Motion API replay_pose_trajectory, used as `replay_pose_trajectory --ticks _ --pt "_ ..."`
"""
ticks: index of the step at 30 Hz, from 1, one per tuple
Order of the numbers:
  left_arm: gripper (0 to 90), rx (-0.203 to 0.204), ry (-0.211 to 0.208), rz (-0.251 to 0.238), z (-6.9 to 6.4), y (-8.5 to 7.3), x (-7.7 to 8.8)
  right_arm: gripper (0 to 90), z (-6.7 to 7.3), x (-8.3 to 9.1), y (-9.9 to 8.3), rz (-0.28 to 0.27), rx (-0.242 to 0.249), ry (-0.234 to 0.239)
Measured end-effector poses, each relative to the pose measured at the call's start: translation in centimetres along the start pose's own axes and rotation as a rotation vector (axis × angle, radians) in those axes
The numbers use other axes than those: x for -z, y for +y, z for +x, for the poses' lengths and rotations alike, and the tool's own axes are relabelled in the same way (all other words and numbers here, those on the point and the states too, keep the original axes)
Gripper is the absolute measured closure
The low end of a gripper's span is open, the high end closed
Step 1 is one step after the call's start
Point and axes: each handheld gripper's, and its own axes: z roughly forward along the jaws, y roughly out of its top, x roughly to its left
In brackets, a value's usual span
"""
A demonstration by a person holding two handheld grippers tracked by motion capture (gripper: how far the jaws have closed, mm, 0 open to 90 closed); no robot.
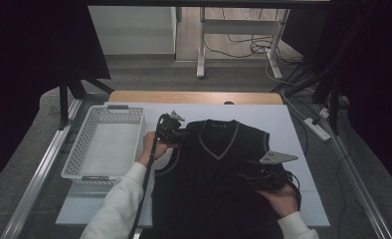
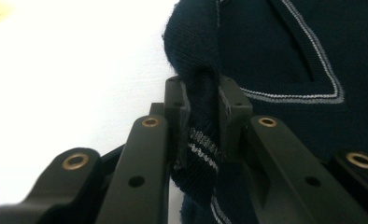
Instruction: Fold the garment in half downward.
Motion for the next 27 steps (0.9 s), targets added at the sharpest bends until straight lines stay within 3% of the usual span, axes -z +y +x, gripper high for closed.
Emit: replay_pose_trajectory --ticks 4,9,19,27 --pt "75.7 -0.002 0.003 -0.027 -0.3 -0.2 0.5 34.6 -0.5 0.2 0.1 -0.003 -0.008 -0.012" --pt "75.7 0.008 -0.023 -0.053 -0.6 -0.5 0.7 34.6 -1.5 0.5 0.3 -0.021 -0.031 -0.04" --pt "75.6 0.014 -0.025 -0.074 -0.8 -0.6 1.0 34.6 -3.6 0.6 0.8 -0.028 -0.052 -0.092" --pt "75.6 0.039 -0.029 -0.088 -0.4 -1.0 1.0 34.6 -4.5 0.9 0.8 -0.032 -0.064 -0.117"
